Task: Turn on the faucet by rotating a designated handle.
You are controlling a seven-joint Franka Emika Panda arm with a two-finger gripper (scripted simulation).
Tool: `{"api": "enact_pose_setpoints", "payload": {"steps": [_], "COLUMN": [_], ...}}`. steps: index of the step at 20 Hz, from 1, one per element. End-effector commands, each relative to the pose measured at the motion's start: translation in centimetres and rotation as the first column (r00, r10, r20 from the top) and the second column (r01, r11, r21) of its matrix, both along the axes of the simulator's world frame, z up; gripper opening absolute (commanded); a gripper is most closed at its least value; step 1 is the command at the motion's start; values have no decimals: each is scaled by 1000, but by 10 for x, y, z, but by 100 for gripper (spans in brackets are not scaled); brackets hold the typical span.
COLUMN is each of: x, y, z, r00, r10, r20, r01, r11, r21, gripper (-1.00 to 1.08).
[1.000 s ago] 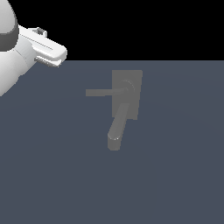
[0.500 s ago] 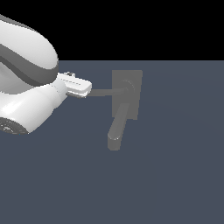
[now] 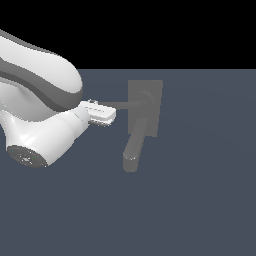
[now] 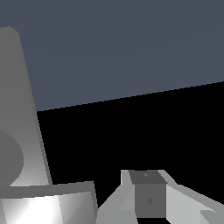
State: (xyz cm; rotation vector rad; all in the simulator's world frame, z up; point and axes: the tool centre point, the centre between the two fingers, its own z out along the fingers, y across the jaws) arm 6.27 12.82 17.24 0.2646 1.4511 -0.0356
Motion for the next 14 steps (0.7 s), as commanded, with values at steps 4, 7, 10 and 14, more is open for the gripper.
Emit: {"api": "enact_pose_setpoints", "payload": {"steps": [4, 7, 10, 14], "x": [2, 2, 2, 2], "y": [-1, -2, -2, 1], "z": [-22, -30, -31, -30], "r00": [999, 998, 998, 998], "r10": [-10, -14, -15, -12], "r20": [-46, -64, -66, -64], "r01": [12, 18, 20, 16], "r11": [999, 998, 998, 998], "r21": [45, 61, 62, 67], "gripper": [-100, -100, -100, -100]}}
